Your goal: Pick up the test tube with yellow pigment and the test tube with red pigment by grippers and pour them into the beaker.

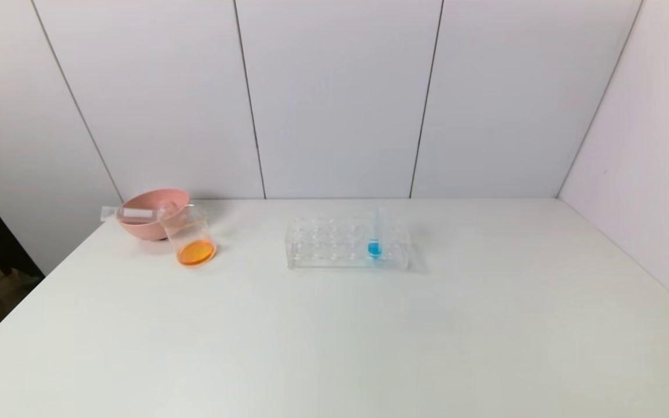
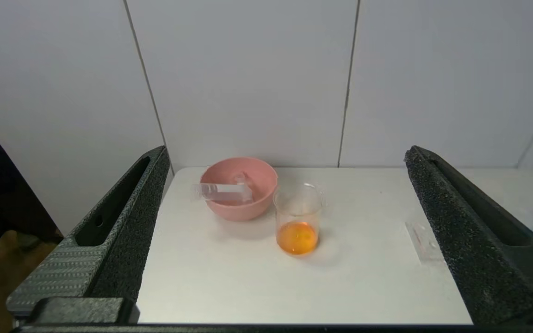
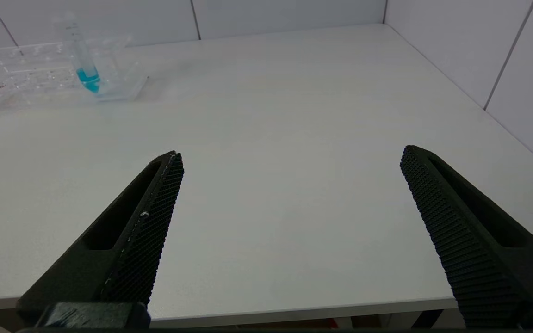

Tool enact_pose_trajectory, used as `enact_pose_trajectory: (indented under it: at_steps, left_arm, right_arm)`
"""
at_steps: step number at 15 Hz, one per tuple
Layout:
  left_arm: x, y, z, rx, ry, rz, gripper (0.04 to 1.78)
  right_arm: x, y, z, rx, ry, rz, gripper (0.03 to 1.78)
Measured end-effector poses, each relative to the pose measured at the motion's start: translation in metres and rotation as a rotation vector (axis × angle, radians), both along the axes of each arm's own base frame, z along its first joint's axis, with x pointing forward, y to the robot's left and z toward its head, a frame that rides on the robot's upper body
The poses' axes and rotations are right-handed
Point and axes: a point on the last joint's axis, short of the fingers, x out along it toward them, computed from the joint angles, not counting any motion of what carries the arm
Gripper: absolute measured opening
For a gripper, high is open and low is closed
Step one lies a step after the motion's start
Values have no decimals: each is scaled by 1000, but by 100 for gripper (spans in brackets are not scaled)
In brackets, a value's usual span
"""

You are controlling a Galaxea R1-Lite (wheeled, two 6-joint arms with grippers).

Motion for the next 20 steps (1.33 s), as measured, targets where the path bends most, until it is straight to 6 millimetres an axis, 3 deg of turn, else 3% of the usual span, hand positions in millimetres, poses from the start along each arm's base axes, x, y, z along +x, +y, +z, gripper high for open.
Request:
enact_pose_trajectory:
  at_steps: [5, 8, 16, 20]
  left_arm:
    - [-75, -1, -28, 15, -6, -86, 178]
    - [-101, -1, -39, 23, -50, -96, 178]
    - [-138, -1, -105, 82, -124, -82, 177]
    - [-131, 0, -139, 55, -86, -21, 177]
  right_arm:
    - [0, 0, 0, 0, 0, 0, 171]
    - [0, 0, 0, 0, 0, 0, 171]
    - [0, 0, 0, 0, 0, 0, 171]
    - [0, 0, 0, 0, 0, 0, 171]
